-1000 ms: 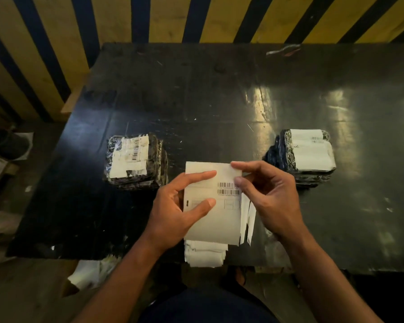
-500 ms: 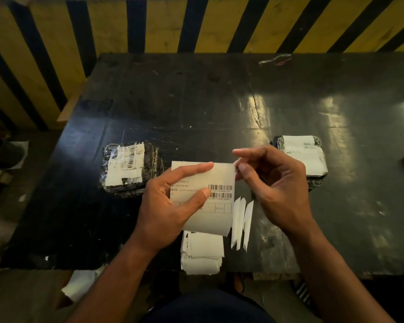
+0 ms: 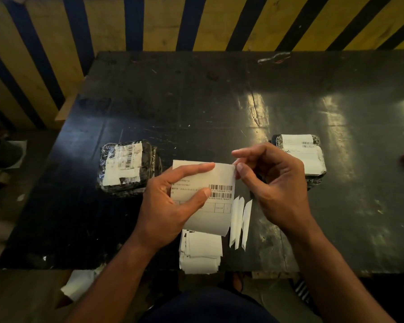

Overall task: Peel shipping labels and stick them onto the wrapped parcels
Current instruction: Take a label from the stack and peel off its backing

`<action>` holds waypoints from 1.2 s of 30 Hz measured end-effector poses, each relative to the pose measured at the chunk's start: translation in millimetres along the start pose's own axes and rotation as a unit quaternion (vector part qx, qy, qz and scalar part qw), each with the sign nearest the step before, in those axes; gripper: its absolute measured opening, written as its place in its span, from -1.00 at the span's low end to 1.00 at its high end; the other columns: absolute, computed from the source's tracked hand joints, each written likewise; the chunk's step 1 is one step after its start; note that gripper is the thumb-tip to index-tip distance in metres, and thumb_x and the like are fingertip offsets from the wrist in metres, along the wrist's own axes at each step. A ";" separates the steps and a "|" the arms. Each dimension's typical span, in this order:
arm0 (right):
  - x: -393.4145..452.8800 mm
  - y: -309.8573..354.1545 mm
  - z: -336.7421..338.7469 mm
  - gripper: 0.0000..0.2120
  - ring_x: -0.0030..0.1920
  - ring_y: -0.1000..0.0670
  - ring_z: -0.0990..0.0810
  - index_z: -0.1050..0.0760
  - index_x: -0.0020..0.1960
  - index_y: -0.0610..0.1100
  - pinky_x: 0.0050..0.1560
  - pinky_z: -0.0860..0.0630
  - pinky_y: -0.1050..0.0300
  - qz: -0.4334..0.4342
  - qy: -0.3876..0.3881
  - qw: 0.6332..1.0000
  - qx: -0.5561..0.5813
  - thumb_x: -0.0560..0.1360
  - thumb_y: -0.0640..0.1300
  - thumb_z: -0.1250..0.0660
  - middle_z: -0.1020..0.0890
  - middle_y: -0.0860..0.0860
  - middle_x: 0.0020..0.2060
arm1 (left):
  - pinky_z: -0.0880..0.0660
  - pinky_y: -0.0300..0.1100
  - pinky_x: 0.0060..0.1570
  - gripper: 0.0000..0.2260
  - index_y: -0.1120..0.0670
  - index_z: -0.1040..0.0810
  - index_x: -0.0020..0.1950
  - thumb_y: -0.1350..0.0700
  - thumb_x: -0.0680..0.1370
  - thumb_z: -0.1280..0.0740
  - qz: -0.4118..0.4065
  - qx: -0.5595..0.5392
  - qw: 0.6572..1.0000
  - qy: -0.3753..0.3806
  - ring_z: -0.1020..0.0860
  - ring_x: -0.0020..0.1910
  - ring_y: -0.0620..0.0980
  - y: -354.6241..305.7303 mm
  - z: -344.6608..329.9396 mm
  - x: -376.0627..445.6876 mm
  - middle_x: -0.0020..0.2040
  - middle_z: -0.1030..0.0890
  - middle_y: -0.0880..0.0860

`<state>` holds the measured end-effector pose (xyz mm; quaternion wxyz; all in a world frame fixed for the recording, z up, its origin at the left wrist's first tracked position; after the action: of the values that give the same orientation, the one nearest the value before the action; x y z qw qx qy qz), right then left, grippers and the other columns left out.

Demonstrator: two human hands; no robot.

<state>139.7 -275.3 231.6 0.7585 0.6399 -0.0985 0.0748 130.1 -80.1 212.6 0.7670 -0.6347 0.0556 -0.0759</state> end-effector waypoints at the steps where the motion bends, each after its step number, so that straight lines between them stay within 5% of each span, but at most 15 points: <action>1: 0.1 0.1 0.1 -0.86 -0.06 -0.14 -0.70 -0.63 0.11 -0.16 -0.03 -0.69 -0.18 -0.001 0.000 1.000 0.003 0.57 -0.31 -0.42 -0.69 -0.03 -0.12 | -0.66 -0.27 -0.12 -0.65 -0.10 -0.63 0.25 0.16 0.49 -0.49 0.001 0.001 1.000 0.000 -0.66 0.14 -0.14 0.6 -0.2 0.5 0.21 -0.64 -0.05; 9: 1.4 -2.1 -1.2 -0.86 -0.06 -0.17 -0.69 -0.55 0.10 -0.21 0.02 -0.67 -0.26 -0.028 0.007 0.997 0.072 0.56 -0.35 -0.40 -0.68 -0.12 -0.11 | -0.67 -0.22 -0.06 -0.65 -0.13 -0.64 0.22 0.21 0.50 -0.50 -0.015 -0.011 1.000 0.007 -0.65 0.19 -0.06 2.1 -2.6 6.8 0.24 -0.61 -0.02; 14: 1.6 -6.1 -1.6 -0.87 -0.04 -0.21 -0.69 -0.54 0.07 -0.16 0.04 -0.67 -0.28 -0.046 -0.009 0.994 0.103 0.56 -0.32 -0.41 -0.68 -0.16 -0.09 | -0.46 -0.37 0.29 -0.65 -0.20 -0.61 0.22 -0.12 0.44 -0.50 -0.094 0.143 0.980 -0.100 -0.39 0.42 -0.12 -11.4 10.0 8.2 0.37 -0.40 -0.03; 19: 1.6 -5.1 -4.5 -0.82 -0.10 -0.13 -0.69 -0.53 0.09 -0.22 -0.02 -0.68 -0.05 -0.036 -0.024 0.993 0.110 0.54 -0.37 -0.43 -0.67 -0.18 -0.12 | -0.60 -0.19 0.13 -0.72 -0.01 -0.63 0.20 0.08 0.50 -0.53 -0.136 0.111 0.983 -0.049 -0.62 0.16 0.00 -31.7 -14.1 10.1 0.15 -0.60 -0.01; 29: 1.0 -6.4 -12.4 -0.81 -0.14 -0.18 -0.67 -0.50 0.07 -0.25 0.03 -0.66 -0.14 -0.053 0.009 0.988 0.147 0.48 -0.34 -0.41 -0.65 -0.21 -0.15 | -0.67 -0.10 0.05 -0.75 0.08 -0.65 0.19 0.14 0.53 -0.51 -0.100 0.042 0.994 -0.009 -0.70 0.09 0.00 -20.3 -26.6 17.2 0.08 -0.70 -0.02; 36: -1.9 -15.1 -7.4 -0.91 -0.14 -0.27 -0.63 -0.54 -0.05 -0.20 -0.04 -0.63 -0.20 -0.059 -0.040 0.993 0.093 0.49 -0.34 -0.39 -0.64 -0.19 -0.16 | -0.71 0.00 -0.06 -0.83 0.10 -0.66 0.14 0.17 0.55 -0.47 -0.032 -0.034 0.998 -0.046 -0.73 0.00 0.05 -0.3 -19.9 16.5 0.00 -0.72 0.00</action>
<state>141.8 -270.5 215.5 0.6944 0.7147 -0.0831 0.0129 142.7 -102.4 209.3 0.7439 -0.6647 0.0028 -0.0691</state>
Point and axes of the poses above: each hand's wrist, its own x-axis towards the middle knuckle, its own z-axis out of the back of the hand, y = z × x, the point moved 10 cm from there along x, towards the middle knuckle
